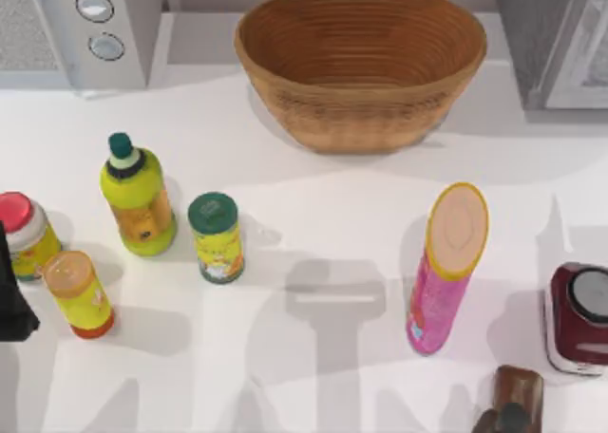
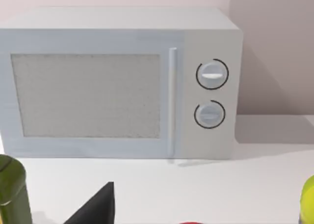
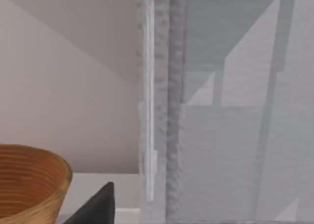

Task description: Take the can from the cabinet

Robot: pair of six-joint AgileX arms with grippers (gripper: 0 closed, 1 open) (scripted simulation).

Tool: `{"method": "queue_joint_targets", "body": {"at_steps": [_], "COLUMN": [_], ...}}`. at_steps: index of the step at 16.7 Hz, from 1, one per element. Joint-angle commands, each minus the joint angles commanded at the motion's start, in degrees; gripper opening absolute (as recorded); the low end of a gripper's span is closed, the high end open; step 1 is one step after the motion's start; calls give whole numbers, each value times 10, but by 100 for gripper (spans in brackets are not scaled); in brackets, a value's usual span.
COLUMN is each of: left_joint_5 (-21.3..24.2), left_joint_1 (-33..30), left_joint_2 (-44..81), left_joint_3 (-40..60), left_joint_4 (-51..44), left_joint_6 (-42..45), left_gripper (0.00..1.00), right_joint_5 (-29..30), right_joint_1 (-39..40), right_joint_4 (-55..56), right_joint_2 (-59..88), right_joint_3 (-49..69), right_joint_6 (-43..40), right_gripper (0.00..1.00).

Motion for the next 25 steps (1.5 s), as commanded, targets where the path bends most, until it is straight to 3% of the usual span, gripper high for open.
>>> {"method": "queue_joint_targets", "body": {"at_steps": [8, 13, 17, 25], "left_joint_5": [0, 0, 0, 0], "left_joint_1": [0, 0, 0, 0], "left_joint_2": [0, 0, 0, 0], "left_joint_3": [0, 0, 0, 0], "left_joint_4": [0, 0, 0, 0], "left_joint_6": [0, 0, 0, 0], "left_gripper": [100, 100, 100, 100], "right_joint_5": [47, 71, 81, 96], "right_joint_1": [45, 65, 70, 83], "right_joint_4": [-105, -152, -168, -148], "right_joint_2": [322, 469, 519, 527], "right_joint_3": [427, 626, 693, 685], "right_joint_6": [2, 6, 8, 8], "right_gripper": [100, 100, 100, 100]}}
